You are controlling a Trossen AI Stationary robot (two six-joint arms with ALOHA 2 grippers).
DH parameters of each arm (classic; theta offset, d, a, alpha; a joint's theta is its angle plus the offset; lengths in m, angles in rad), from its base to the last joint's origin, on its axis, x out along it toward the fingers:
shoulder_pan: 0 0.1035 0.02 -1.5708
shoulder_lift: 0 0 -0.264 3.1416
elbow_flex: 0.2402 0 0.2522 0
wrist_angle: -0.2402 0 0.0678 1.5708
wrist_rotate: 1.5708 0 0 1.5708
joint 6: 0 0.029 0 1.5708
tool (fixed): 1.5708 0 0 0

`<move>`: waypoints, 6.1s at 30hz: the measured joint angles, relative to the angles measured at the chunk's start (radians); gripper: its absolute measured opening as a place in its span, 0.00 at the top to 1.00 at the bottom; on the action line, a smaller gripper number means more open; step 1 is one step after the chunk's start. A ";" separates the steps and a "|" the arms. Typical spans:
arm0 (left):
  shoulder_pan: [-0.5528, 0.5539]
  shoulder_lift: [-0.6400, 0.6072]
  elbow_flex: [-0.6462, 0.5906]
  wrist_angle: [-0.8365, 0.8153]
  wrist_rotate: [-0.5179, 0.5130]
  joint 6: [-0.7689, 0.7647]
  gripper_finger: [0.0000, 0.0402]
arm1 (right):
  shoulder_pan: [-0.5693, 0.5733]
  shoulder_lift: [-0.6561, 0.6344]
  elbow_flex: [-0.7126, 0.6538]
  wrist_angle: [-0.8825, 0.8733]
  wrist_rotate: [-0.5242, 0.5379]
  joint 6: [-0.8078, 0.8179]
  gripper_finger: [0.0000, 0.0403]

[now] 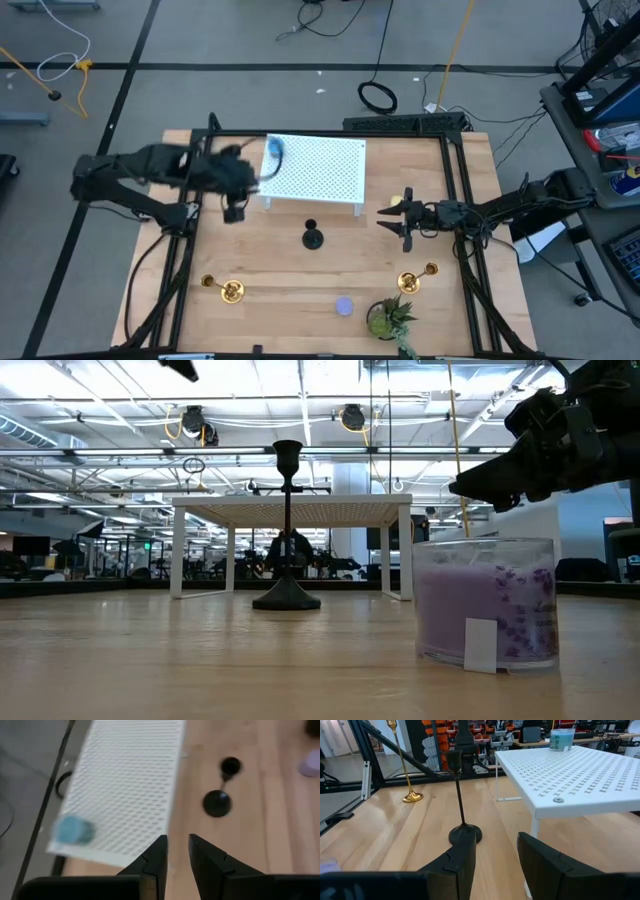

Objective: Pick & Place candle stick holders
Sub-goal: Put the yellow scented candle on the shelf

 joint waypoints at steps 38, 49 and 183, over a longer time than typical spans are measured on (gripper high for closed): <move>-0.137 -0.193 -0.686 0.691 -0.029 0.035 0.79 | -0.258 -0.134 0.267 -1.197 0.001 0.130 0.80; -0.137 -0.193 -0.686 0.691 -0.022 0.054 0.79 | -0.258 -0.134 0.211 -1.078 0.004 -0.030 0.91; -0.136 -0.344 -0.685 0.615 -0.030 -0.046 0.79 | -0.579 0.756 1.349 -1.082 -0.445 -0.497 0.93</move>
